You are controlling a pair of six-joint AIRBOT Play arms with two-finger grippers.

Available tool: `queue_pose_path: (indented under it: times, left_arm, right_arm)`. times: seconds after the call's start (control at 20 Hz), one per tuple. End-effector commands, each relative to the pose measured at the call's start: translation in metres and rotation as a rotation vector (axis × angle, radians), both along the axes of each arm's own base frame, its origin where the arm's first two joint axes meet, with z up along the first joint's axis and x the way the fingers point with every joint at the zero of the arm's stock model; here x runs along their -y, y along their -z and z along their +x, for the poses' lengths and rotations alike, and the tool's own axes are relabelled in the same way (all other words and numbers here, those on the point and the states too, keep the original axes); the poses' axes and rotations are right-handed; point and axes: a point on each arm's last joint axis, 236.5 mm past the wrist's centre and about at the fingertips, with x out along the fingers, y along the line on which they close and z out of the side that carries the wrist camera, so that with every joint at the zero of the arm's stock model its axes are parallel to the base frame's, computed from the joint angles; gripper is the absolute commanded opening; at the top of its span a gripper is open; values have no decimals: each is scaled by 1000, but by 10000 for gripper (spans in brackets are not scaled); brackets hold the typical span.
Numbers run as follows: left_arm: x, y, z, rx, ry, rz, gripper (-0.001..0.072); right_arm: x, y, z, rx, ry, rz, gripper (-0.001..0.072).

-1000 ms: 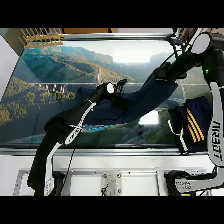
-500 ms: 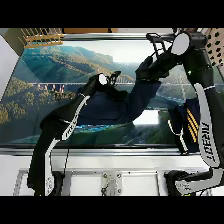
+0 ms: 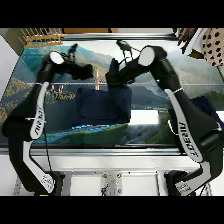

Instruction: Fold the clothes and pants, and hang the long-sleeved shirts on hangers.

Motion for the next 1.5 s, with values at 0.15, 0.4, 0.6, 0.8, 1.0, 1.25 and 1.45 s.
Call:
queue_pose_path:
  times: [0.15,0.4,0.6,0.8,1.0,1.25,1.45]
  left_arm:
    - [-135,-72,1,88,-213,6,8]
    - [-151,-77,-7,76,-227,12,8]
    - [-151,-78,-15,102,-217,89,7]
    - [-139,-46,-57,70,-188,179,7]
    - [-120,-5,-96,22,-153,193,7]
    - [-100,25,-116,-40,-113,192,8]
    - [-95,24,-117,-40,-101,191,8]
  right_arm:
    - [-135,66,-1,-3,8,206,30]
    - [-199,81,-11,16,-36,418,688]
    - [-138,60,1,98,-148,271,684]
    - [0,90,19,99,-68,-19,684]
    - [121,141,-12,-115,73,-120,697]
    - [131,151,-7,-153,149,-53,710]
    - [116,186,-6,-283,224,19,710]
